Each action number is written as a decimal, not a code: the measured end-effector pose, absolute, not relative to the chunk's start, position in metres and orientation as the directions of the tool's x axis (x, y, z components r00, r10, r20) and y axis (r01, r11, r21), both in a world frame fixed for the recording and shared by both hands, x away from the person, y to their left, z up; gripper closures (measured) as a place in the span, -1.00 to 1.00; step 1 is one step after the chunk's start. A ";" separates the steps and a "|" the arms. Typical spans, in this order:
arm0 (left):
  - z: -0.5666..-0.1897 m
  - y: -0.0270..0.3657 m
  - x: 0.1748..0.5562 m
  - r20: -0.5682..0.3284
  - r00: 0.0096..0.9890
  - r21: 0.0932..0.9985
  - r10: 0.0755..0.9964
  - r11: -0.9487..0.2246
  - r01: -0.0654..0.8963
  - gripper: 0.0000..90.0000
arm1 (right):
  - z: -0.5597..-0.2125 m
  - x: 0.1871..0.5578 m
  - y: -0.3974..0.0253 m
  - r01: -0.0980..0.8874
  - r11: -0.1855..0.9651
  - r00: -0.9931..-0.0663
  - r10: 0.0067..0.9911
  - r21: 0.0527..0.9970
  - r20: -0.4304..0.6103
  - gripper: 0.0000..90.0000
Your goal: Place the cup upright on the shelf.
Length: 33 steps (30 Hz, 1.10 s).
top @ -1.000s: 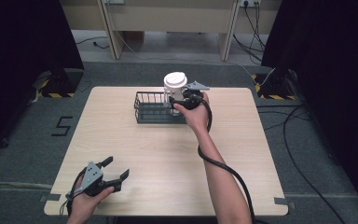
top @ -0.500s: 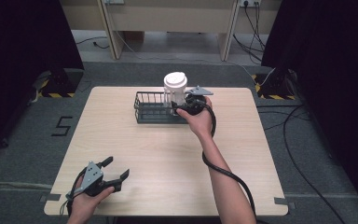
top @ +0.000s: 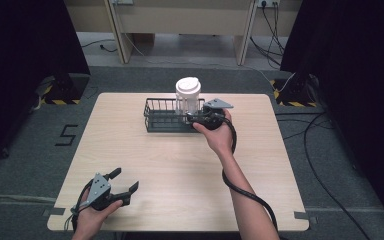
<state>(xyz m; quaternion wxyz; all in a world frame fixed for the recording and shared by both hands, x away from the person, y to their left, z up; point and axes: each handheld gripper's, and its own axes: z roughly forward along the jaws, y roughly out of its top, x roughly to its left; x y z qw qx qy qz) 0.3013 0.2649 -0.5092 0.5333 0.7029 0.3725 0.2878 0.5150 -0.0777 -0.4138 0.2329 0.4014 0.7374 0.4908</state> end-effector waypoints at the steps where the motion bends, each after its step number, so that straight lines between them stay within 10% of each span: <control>1: -0.509 0.265 0.301 0.007 0.557 0.964 0.831 -0.154 0.217 -0.61 | -0.415 0.512 -0.080 0.366 0.201 -0.569 0.821 0.909 0.048 -0.53; 33: -0.510 0.265 0.301 0.012 0.553 0.962 0.833 -0.161 0.223 -0.61 | -0.438 0.466 -0.117 0.410 0.214 -0.560 0.826 0.886 0.060 -0.52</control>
